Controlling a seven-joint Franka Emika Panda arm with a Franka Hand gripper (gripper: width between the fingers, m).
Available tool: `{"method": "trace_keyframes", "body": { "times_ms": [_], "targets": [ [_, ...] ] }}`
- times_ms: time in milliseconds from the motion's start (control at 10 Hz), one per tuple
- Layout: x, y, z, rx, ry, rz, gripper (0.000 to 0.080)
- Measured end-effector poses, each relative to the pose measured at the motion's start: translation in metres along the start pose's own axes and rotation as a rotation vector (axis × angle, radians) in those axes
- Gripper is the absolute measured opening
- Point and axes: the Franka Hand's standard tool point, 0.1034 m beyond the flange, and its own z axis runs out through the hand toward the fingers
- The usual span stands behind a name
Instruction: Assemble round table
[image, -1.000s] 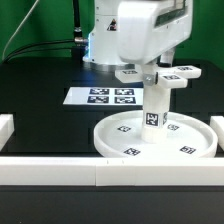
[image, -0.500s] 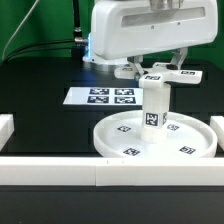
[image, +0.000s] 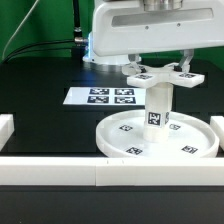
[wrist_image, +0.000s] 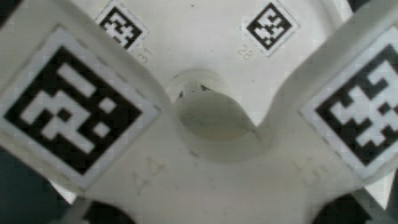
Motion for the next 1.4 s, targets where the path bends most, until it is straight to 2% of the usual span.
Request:
{"method": "trace_keyframes", "body": {
  "times_ms": [200,600,900,1100,1400],
  "targets": [
    [0.0000,-0.0010,0.0004,0.013,0.002,0.145,0.0449],
    [-0.0008,0.0007,0.0008,0.080,0.006,0.542,0.0449],
    [-0.0002,0.0017,0.0003,0.118,0.010,0.765,0.0449],
    [0.0005,0.0017,0.0001,0.134,0.005,0.889,0.0449],
    [-0.0006,0.0005,0.0004,0.129,-0.023,1.218,0.0449]
  ]
}}
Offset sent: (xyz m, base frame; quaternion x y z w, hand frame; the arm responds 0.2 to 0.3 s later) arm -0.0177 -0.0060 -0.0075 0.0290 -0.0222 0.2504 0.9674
